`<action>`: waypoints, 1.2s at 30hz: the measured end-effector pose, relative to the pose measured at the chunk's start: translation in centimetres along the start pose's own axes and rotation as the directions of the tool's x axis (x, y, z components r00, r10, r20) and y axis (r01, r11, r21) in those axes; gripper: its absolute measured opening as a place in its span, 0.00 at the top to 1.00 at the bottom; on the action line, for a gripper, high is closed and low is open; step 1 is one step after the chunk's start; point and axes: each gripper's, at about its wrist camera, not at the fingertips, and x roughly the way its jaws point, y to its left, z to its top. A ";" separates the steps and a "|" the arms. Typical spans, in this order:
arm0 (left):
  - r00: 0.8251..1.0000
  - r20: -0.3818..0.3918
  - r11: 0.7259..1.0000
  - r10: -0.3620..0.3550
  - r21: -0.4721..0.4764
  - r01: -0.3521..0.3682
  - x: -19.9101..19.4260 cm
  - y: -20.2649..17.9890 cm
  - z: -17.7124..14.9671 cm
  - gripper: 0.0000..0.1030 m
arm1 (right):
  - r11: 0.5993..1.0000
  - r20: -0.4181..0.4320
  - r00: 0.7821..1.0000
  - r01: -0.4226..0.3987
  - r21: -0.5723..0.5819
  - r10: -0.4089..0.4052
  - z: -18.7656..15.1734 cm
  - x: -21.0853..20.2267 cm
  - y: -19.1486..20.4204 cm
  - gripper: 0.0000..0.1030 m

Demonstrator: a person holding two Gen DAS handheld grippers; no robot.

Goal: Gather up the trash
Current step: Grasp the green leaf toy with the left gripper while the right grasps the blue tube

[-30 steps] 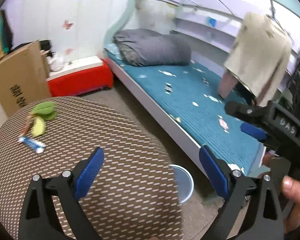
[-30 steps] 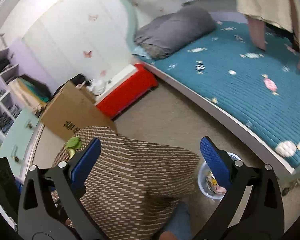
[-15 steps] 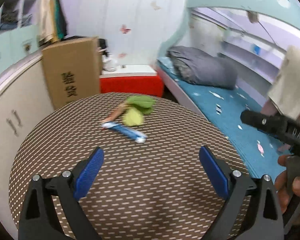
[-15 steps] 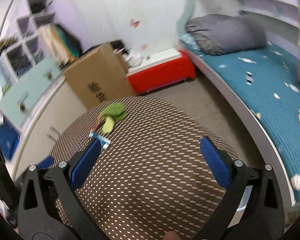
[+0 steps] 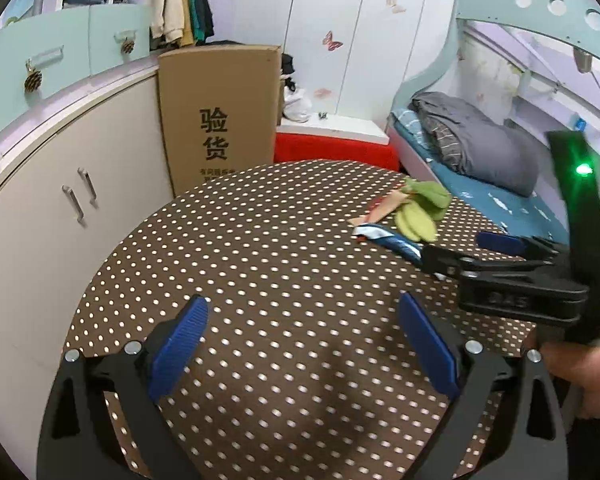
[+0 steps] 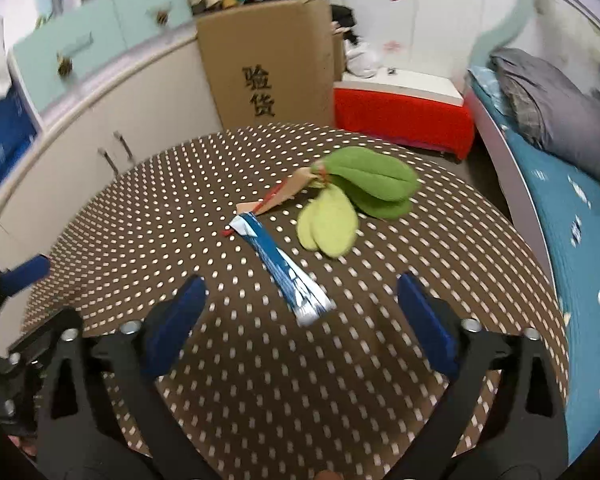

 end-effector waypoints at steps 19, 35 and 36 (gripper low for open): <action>0.999 -0.032 0.983 -0.038 0.179 0.044 6.7 -4.7 4.5 0.09 | 0.993 0.003 0.996 -0.090 0.079 0.090 -2.7 -2.1 -4.5 0.87; 0.978 -0.175 0.935 -0.111 0.315 0.162 16.1 -12.4 8.3 0.61 | 0.951 0.129 0.991 -0.058 0.304 0.020 -3.8 -6.6 -12.2 0.87; 0.979 -0.169 0.936 -0.118 0.309 0.166 15.9 -12.5 8.3 0.69 | 0.949 0.132 0.991 -0.055 0.311 0.014 -3.9 -6.9 -12.4 0.87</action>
